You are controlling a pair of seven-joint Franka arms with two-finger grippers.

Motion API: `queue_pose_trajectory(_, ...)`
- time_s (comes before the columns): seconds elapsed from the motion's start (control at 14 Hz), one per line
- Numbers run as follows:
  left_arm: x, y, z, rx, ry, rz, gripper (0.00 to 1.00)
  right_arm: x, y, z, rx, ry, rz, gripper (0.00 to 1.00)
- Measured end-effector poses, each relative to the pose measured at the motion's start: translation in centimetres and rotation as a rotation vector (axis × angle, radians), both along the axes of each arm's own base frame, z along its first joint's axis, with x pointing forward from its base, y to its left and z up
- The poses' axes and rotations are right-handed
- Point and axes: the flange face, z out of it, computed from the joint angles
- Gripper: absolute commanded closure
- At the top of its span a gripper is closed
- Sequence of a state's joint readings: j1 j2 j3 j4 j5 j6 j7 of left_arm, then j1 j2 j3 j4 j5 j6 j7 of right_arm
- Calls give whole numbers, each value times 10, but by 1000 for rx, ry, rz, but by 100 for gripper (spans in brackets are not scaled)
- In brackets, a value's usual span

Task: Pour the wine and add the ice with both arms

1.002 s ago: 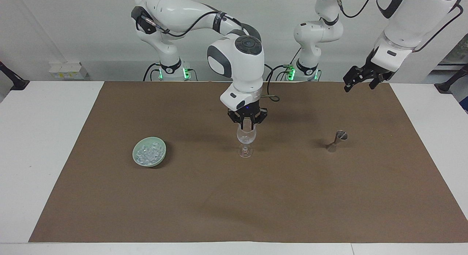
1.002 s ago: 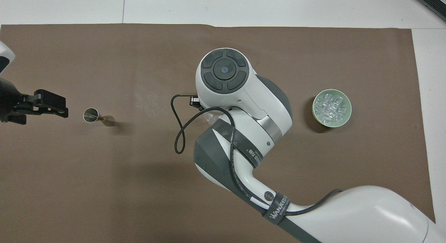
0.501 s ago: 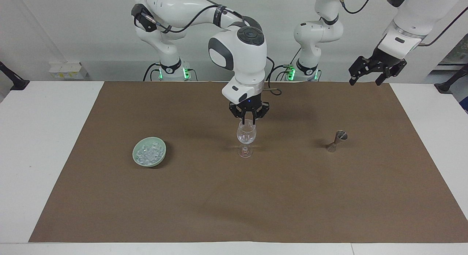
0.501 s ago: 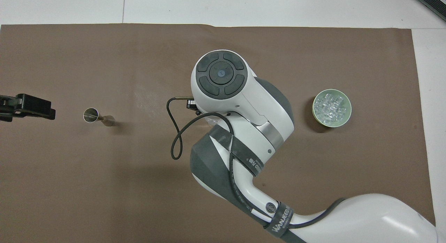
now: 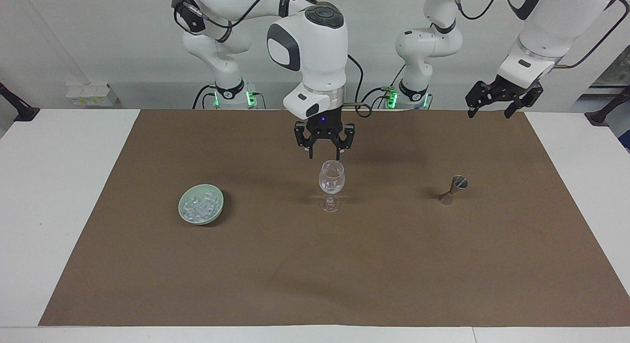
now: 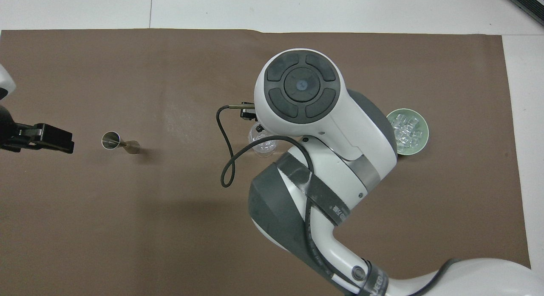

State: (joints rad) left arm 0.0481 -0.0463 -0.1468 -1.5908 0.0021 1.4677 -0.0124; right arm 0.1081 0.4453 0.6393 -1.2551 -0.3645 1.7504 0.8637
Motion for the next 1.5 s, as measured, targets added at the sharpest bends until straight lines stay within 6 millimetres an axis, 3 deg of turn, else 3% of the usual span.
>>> queue_pose_trajectory(0.21, -6, 4, -8, 8, 19, -18, 0, 13, -33, 15, -33, -36, -25, 0)
queue_pose_trajectory(0.57, -8, 15, -5, 6, 14, -14, 0, 19, -117, 59, -55, -36, -53, 0)
queue_pose_trajectory(0.93, -8, 22, -2, 5, 9, -2, 0, -14, -195, 91, -54, 14, -51, 0)
queue_pose_trajectory(1.22, -9, 24, -1, 5, 6, 0, 0, -43, -247, 99, -57, 42, -72, 0)
queue_pose_trajectory(1.5, -9, 25, 0, 5, 4, 0, 0, -48, -310, 111, -30, 54, -94, 0)
